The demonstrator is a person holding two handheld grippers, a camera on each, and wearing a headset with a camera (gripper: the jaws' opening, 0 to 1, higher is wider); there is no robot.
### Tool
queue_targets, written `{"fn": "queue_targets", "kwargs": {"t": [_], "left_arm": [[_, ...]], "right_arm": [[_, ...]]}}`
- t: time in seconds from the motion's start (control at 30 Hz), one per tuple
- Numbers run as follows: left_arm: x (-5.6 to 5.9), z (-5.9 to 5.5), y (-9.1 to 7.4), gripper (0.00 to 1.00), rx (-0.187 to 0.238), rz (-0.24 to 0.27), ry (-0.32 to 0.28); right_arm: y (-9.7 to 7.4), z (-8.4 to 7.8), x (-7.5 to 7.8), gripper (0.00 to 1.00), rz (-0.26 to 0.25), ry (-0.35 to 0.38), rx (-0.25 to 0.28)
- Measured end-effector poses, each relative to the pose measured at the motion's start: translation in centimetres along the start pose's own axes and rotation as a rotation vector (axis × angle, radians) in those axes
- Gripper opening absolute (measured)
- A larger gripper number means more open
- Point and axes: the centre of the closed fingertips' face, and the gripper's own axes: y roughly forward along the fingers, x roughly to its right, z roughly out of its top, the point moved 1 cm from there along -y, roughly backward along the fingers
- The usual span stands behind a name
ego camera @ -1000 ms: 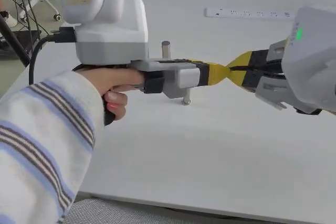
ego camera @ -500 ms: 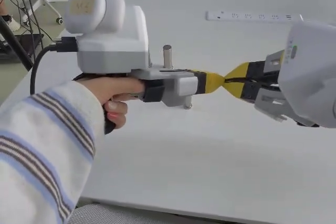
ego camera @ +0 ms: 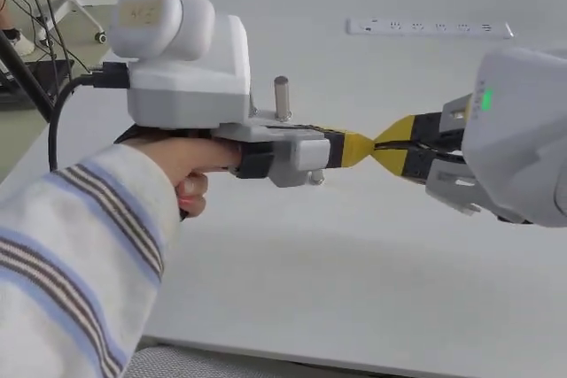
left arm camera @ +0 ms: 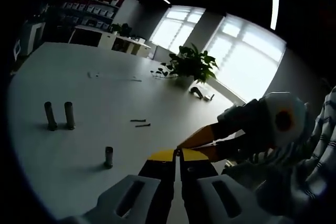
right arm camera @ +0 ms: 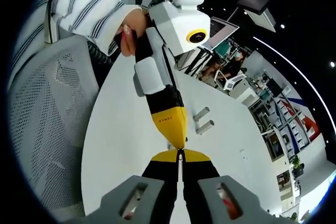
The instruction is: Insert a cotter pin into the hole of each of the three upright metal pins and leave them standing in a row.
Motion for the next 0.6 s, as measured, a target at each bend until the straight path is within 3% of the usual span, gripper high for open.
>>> {"fn": "queue_targets", "kwargs": {"t": [0.3, 0.5, 0.6], "left_arm": [[-0.5, -0.1, 0.0, 0.0, 0.002, 0.009, -0.008], [-0.8, -0.4, -0.1, 0.0, -0.006, 0.029, -0.007], [-1.0, -0.6, -0.2, 0.0, -0.004, 0.03, -0.015]], "right_arm": [[0.2, -0.2, -0.1, 0.0, 0.017, -0.034, 0.021], [0.5, 0.0, -0.3, 0.0, 0.025, -0.005, 0.042], [0.6, -0.3, -0.4, 0.09, 0.033, 0.021, 0.027]]}}
